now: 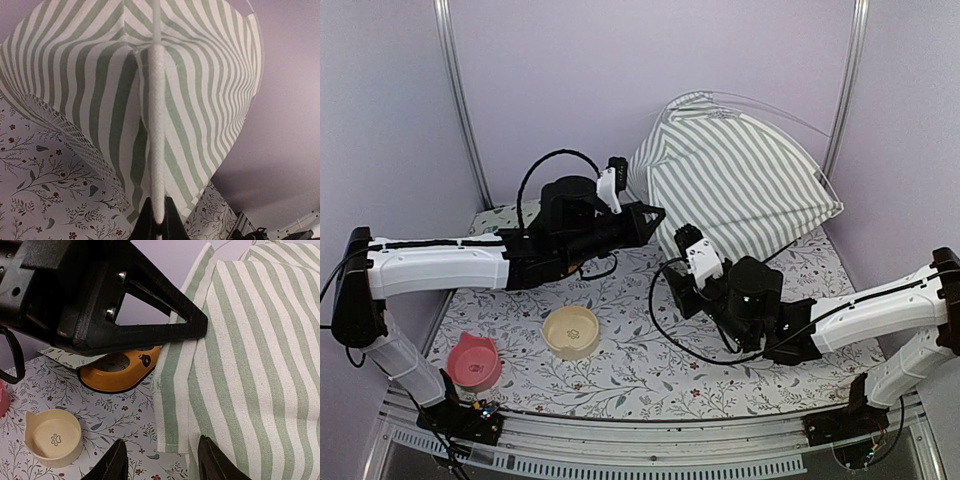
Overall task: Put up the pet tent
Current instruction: Adjust the tent at the center of the board.
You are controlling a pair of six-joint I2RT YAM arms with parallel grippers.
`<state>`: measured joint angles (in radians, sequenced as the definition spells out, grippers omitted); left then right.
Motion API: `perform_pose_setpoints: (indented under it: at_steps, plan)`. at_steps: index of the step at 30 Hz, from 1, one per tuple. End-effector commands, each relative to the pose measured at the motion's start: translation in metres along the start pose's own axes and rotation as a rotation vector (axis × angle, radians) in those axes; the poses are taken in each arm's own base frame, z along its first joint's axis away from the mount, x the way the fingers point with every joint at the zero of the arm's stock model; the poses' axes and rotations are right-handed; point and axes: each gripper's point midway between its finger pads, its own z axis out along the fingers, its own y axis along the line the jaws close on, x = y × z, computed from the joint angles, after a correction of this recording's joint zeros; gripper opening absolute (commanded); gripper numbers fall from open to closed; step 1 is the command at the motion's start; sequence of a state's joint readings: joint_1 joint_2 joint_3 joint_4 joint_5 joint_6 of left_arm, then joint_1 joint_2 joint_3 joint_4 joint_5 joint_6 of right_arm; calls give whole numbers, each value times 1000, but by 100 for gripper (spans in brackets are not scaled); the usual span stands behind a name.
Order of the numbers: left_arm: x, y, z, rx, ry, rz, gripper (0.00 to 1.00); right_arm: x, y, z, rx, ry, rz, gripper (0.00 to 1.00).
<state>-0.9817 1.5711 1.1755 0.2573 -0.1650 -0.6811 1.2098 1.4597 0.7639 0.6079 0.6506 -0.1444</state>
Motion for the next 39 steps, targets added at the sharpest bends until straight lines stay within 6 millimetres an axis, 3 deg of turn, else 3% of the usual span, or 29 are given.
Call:
perform_pose_setpoints:
  at_steps: [1, 6, 12, 15, 17, 18, 27, 39]
  plan:
    - [-28, -23, -2, 70, -103, -25, 0, -16, 0, 8, 32, -33, -9, 49]
    - [-28, -25, -1, 77, -101, -29, 0, -16, -1, 15, 66, -26, -35, 48]
    - [-30, -26, -2, 81, -104, -32, 0, -11, -7, 19, 129, -6, -59, 38]
    - [-29, -26, -2, 80, -104, -35, 0, -15, -8, 19, 131, -10, -56, 22]
    - [-29, -26, -1, 76, -106, -37, 0, -17, -6, 18, 115, -12, -54, 2]
    - [-28, -25, 0, 75, -105, -38, 0, -18, -4, 17, 105, -15, -51, 0]
    - [-26, -25, 11, 74, -119, -41, 0, -20, 18, 9, 11, -26, -53, 0]
    - [-23, -3, 19, -1, -142, 11, 0, -38, 10, -4, -8, -71, 30, 0]
